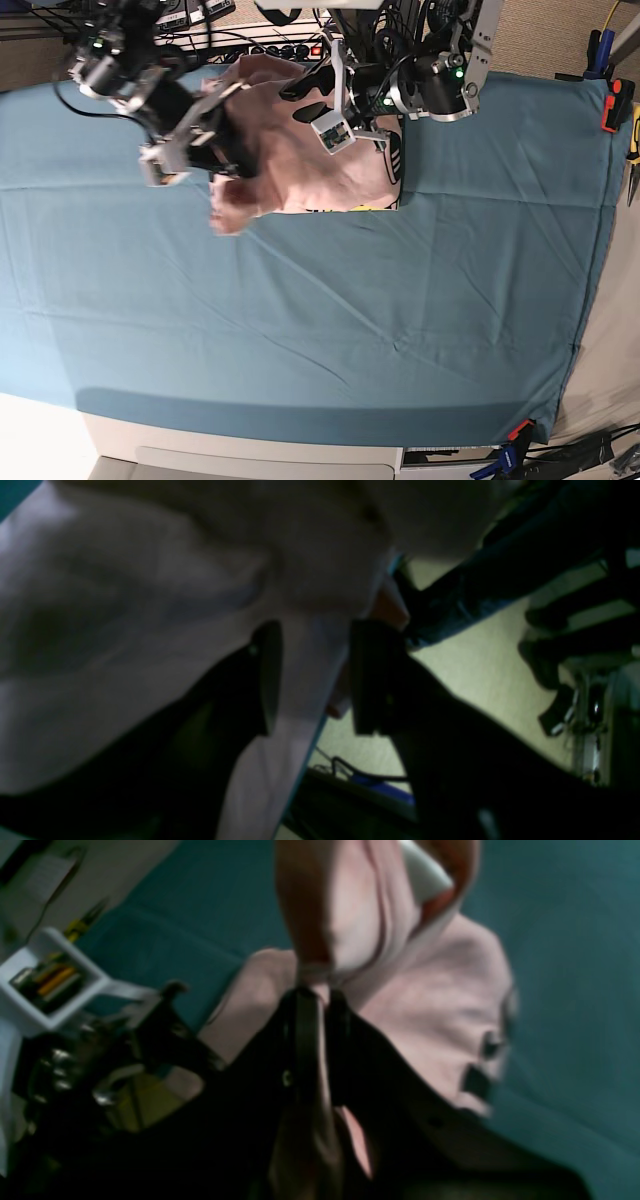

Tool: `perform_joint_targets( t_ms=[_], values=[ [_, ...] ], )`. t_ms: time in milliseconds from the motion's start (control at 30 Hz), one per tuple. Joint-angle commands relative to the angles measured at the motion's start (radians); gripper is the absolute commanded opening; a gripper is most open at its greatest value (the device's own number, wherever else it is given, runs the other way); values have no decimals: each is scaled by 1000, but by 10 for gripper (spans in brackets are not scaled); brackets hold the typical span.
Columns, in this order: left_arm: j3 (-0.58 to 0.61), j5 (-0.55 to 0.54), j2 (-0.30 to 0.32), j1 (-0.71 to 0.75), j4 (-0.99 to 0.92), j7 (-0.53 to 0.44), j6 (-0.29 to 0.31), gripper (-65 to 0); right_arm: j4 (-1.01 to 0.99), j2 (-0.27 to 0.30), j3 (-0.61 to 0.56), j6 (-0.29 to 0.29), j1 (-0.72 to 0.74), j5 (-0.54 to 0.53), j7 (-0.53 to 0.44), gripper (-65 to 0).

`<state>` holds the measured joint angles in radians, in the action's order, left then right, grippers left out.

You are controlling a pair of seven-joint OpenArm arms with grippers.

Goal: Fold the T-shirt properly
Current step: 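Fold the shirt end over toward the left gripper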

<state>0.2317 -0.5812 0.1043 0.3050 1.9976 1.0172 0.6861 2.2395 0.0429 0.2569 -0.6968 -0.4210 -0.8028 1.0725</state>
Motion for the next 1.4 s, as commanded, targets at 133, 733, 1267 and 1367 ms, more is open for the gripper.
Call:
perform_joint_targets(
  t_ms=[133,733,1267,1367],
  values=[
    [-1,-26,-1,0,23,-11,7,-438,17,-27,-145,69,3,171,-91,-650],
    [-295,-120,69,0,132,8,7,-438,-220,-33,-341,159,71,379,-169,-650],
    [-439,-247,114,28,145,38,12,-437,-239,-101,-381,171,89,381,-156,-650],
    [-439,-249,135,28,145,38,12,-437,-239,-101,-382,166,89,379,-158,-555]
  ],
)
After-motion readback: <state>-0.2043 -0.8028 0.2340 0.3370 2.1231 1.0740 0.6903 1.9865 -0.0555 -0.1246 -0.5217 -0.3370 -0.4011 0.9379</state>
